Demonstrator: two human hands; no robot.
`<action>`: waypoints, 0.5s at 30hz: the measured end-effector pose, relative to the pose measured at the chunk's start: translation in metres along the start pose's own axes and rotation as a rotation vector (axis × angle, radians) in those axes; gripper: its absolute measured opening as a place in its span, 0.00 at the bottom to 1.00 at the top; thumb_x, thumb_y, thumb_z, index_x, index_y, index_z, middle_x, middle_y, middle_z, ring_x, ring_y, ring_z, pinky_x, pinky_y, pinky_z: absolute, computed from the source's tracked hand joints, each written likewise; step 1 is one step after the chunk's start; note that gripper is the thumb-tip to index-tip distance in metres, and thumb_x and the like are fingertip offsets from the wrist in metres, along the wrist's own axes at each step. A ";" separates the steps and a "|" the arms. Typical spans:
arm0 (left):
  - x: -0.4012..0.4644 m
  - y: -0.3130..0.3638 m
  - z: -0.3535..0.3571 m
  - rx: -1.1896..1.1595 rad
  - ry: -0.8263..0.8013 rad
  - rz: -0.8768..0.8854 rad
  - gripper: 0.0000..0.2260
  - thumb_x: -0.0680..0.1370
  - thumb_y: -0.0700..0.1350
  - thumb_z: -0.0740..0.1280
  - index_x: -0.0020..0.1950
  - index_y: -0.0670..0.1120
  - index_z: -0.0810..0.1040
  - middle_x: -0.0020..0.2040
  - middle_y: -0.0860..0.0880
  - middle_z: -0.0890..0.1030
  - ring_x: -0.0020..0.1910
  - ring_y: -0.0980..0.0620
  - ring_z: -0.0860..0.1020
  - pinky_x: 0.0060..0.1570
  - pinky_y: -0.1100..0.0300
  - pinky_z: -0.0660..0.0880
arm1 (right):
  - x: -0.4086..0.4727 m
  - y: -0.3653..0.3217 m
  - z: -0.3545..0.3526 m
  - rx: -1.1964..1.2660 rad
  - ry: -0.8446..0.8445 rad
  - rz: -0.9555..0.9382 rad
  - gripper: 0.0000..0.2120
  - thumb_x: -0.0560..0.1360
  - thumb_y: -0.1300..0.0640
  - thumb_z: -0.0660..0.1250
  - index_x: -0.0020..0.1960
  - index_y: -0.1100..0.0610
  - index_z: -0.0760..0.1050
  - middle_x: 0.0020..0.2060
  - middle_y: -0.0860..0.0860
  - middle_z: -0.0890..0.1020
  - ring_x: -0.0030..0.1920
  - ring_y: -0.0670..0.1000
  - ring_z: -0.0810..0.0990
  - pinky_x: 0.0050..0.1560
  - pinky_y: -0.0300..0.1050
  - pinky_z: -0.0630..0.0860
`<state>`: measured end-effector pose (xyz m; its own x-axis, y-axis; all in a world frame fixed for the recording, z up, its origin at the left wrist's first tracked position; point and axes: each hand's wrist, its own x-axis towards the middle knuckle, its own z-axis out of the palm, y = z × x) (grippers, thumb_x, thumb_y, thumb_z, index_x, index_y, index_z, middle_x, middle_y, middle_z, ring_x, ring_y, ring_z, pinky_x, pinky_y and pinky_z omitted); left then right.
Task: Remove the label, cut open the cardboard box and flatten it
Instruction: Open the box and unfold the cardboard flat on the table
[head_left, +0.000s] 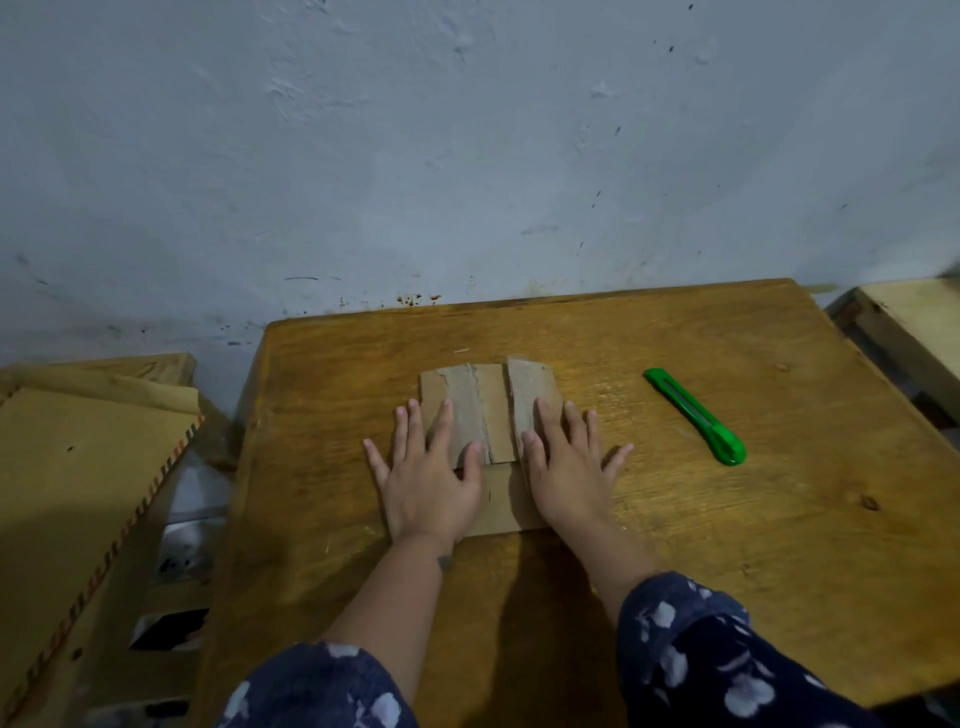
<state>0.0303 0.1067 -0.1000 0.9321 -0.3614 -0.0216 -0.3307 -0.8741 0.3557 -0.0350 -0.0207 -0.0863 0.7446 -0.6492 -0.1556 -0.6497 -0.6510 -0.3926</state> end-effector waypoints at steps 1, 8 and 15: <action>-0.001 -0.001 -0.001 -0.034 0.011 0.001 0.27 0.80 0.63 0.49 0.78 0.58 0.49 0.79 0.49 0.49 0.78 0.51 0.44 0.74 0.44 0.36 | 0.001 0.000 -0.001 0.058 0.016 0.007 0.23 0.81 0.44 0.48 0.76 0.42 0.52 0.78 0.50 0.52 0.77 0.52 0.42 0.70 0.64 0.30; -0.018 0.037 -0.023 -0.568 0.044 -0.033 0.25 0.80 0.49 0.63 0.76 0.59 0.58 0.78 0.49 0.51 0.74 0.48 0.58 0.59 0.62 0.62 | -0.016 -0.001 -0.030 0.594 0.186 -0.028 0.24 0.78 0.55 0.62 0.73 0.44 0.62 0.73 0.49 0.57 0.69 0.53 0.65 0.66 0.52 0.71; -0.050 0.134 -0.024 -0.602 -0.025 0.130 0.24 0.80 0.47 0.64 0.74 0.58 0.62 0.75 0.46 0.55 0.70 0.49 0.63 0.57 0.67 0.61 | -0.038 0.074 -0.091 0.569 0.370 0.092 0.25 0.78 0.56 0.62 0.73 0.45 0.63 0.70 0.54 0.60 0.66 0.55 0.68 0.66 0.50 0.70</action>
<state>-0.0571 0.0158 -0.0286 0.8834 -0.4670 0.0382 -0.2936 -0.4883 0.8218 -0.1249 -0.0802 -0.0270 0.5230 -0.8496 0.0686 -0.4510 -0.3441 -0.8235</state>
